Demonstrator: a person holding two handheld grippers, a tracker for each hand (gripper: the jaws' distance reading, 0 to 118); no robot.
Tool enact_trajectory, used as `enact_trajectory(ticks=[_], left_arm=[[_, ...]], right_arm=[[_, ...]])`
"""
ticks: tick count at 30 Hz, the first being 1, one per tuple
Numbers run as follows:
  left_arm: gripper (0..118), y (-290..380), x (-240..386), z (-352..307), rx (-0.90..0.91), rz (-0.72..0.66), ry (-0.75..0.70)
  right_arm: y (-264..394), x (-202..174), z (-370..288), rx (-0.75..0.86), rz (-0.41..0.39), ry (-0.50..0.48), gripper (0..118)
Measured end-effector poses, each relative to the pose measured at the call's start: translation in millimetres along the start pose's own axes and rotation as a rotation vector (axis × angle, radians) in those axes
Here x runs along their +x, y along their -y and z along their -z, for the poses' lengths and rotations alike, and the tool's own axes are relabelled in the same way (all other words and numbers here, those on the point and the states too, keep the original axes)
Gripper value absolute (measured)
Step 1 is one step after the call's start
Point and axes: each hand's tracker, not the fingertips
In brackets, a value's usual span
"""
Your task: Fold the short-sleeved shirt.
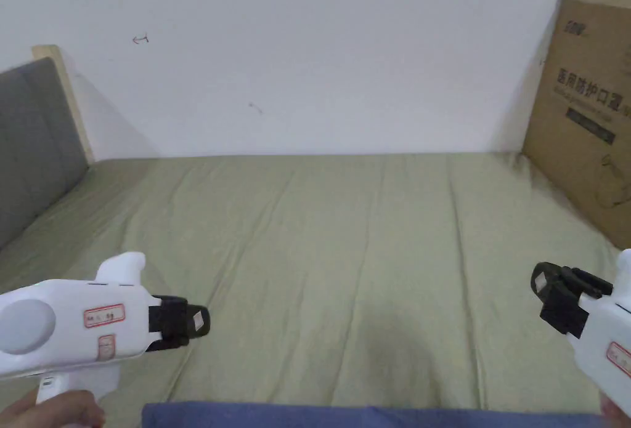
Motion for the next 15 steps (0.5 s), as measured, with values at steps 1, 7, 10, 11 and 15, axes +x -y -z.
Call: enact_trajectory(ticks=[1, 7, 10, 11, 15], left_arm=[[0, 8.0, -28.4, -0.9, -0.027, -0.075, 0.048], [109, 53.5, -114.7, 0.5, -0.043, -0.245, -0.014], [118, 71.4, -132.8, 18.2, -0.062, -0.281, 0.112], [118, 76.5, -138.9, 27.8, -0.083, -0.320, 0.129], [118, 103.9, -145.1, 76.0, -0.217, -0.490, 0.367]], right_arm=[[1.6, -0.2, 1.7, -0.013, -0.007, 0.007, 0], [11.1, -1.4, 12.8, -0.084, -0.017, 0.027, 0], [15.8, -5.1, 14.0, -0.119, -0.019, 0.034, 0], [16.7, -6.7, 14.5, -0.132, -0.024, 0.036, 0], [19.8, -15.3, 12.5, -0.171, -0.052, 0.023, 0]])
